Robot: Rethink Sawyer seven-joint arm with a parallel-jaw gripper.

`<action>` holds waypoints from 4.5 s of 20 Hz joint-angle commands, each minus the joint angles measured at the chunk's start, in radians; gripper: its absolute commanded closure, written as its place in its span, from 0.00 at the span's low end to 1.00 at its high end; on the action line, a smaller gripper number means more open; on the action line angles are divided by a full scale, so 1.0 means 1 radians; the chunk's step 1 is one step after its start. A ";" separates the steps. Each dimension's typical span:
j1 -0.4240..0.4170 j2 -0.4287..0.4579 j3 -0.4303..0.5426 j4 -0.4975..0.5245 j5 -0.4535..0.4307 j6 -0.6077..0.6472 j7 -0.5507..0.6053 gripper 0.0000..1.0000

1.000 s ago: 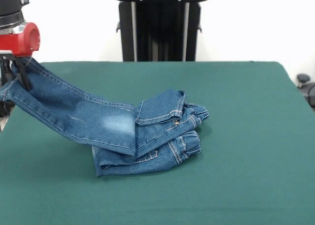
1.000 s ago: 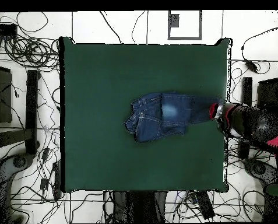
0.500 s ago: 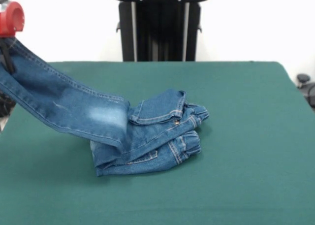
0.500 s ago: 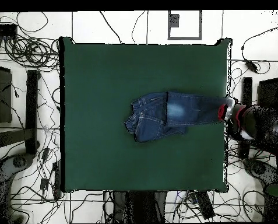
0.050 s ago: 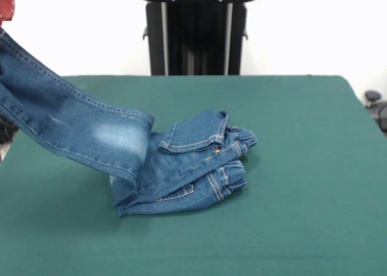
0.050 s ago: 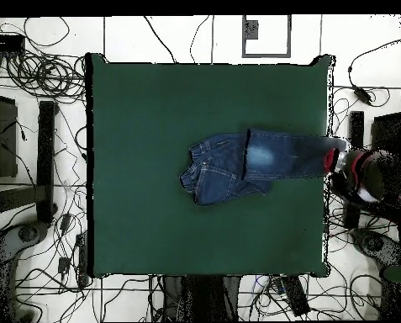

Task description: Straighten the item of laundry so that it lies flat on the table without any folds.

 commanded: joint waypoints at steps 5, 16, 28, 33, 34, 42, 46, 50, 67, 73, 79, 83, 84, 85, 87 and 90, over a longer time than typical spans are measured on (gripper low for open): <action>0.015 0.009 0.102 0.030 -0.030 0.106 -0.277 1.00; 0.000 -0.059 0.116 -0.008 -0.010 0.210 -0.304 1.00; 0.007 -0.113 0.127 -0.049 0.003 0.318 -0.302 1.00; 0.005 -0.103 0.136 -0.063 -0.001 0.330 -0.307 1.00; 0.004 -0.102 0.138 -0.065 -0.002 0.333 -0.308 1.00; -0.006 -0.096 0.149 -0.036 -0.010 0.295 -0.298 1.00; 0.006 -0.075 0.152 -0.048 -0.030 0.289 -0.301 1.00; 0.015 -0.065 0.170 -0.078 -0.060 0.345 -0.386 1.00; 0.090 0.075 0.212 -0.310 -0.130 0.541 -0.687 1.00; 0.105 0.104 0.201 -0.325 -0.126 0.527 -0.731 1.00; 0.119 0.130 0.193 -0.354 -0.129 0.540 -0.773 1.00; 0.121 0.132 0.186 -0.355 -0.126 0.538 -0.776 1.00; 0.120 0.130 0.184 -0.353 -0.125 0.535 -0.772 1.00; 0.119 0.128 0.183 -0.351 -0.123 0.532 -0.768 1.00; 0.116 0.125 0.181 -0.345 -0.120 0.528 -0.762 1.00; 0.113 0.124 0.182 -0.341 -0.117 0.523 -0.756 1.00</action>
